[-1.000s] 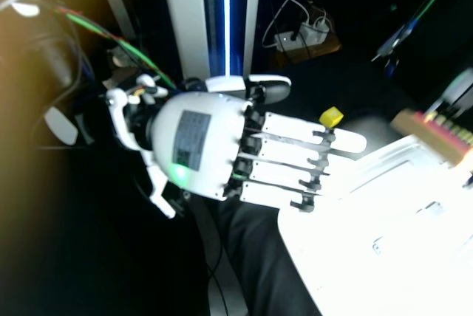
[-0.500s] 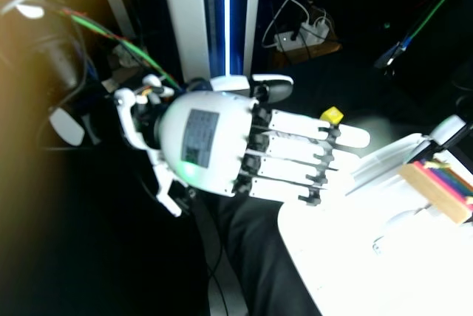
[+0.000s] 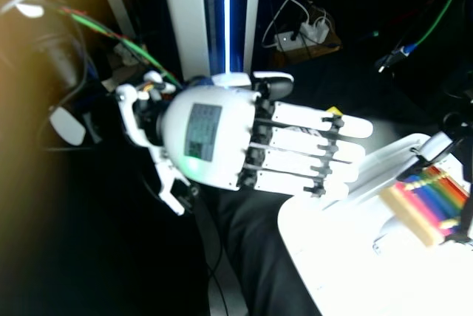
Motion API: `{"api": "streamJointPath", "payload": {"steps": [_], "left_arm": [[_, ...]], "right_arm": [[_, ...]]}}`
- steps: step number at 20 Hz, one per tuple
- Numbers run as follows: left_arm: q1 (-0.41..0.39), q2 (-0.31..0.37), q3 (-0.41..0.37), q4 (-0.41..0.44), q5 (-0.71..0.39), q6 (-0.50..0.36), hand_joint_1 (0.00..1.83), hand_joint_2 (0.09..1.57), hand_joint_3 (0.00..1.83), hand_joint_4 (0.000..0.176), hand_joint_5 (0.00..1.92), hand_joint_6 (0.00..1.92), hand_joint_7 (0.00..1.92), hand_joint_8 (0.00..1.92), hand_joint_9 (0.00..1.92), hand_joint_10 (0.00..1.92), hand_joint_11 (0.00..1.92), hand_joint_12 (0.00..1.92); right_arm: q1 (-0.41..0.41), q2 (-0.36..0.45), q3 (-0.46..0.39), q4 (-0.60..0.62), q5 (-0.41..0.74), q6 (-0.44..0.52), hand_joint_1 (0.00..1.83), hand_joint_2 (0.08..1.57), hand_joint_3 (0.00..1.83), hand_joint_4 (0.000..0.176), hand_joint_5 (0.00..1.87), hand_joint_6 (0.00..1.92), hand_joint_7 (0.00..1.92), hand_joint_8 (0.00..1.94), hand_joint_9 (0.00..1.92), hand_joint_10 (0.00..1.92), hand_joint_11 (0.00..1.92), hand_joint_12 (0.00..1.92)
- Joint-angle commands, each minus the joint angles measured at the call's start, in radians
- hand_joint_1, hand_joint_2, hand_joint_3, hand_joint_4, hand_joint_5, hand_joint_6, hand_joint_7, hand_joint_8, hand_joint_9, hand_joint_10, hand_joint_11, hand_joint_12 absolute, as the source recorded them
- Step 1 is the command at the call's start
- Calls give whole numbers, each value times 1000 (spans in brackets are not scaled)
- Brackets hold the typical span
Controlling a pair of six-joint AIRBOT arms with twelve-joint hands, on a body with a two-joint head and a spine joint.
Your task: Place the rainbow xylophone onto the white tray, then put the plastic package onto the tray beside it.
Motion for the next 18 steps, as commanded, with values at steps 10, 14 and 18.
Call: {"api": "streamJointPath", "payload": {"steps": [10,14,18], "left_arm": [[-1,-68,59,49,60,-5,848,937,0,0,310,0,353,0,349,0,1,919],[-5,-70,56,39,45,-5,819,832,0,87,135,11,40,1,27,1,0,178],[-20,-40,15,28,13,-6,699,680,0,174,0,0,0,0,0,0,10,5]], "right_arm": [[37,-8,2,26,110,10,589,907,0,0,342,4,434,1,408,0,411,175],[49,-8,-3,7,110,13,640,922,1,3,325,0,414,0,386,0,373,151],[62,-7,-12,-13,110,14,732,914,0,24,323,5,343,0,328,0,311,117]]}}
